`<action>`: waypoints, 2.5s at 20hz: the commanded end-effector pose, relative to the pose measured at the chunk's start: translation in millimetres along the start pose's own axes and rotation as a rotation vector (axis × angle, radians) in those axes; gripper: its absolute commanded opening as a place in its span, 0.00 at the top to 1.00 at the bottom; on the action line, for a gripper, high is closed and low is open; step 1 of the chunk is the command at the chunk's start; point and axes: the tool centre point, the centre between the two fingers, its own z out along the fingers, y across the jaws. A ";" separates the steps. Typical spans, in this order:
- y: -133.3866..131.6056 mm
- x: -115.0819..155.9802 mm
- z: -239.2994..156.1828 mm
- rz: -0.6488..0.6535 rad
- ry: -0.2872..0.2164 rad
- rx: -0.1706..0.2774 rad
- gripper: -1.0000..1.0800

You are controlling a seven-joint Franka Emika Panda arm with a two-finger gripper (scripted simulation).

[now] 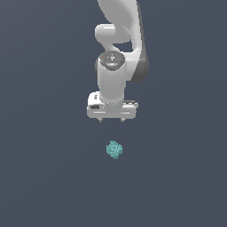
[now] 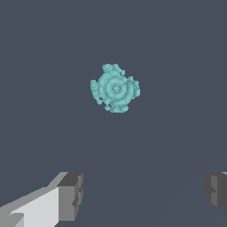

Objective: Pick up the object and move it to a goal position.

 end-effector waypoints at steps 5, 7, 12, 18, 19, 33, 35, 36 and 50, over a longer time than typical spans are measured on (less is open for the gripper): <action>-1.8 13.1 9.5 0.091 0.002 0.005 0.04; -2.5 18.8 13.7 0.131 0.003 0.008 0.04; -5.1 35.9 27.8 0.256 0.006 0.014 0.04; -9.0 57.4 48.1 0.423 0.010 0.021 0.04; -9.7 60.7 51.5 0.449 0.011 0.022 0.04; -15.9 85.7 80.8 0.663 0.016 0.029 0.04; -16.1 86.6 82.0 0.671 0.017 0.029 0.04; -16.2 86.8 82.3 0.673 0.017 0.029 0.04; -17.3 86.4 127.7 0.674 0.017 0.029 0.04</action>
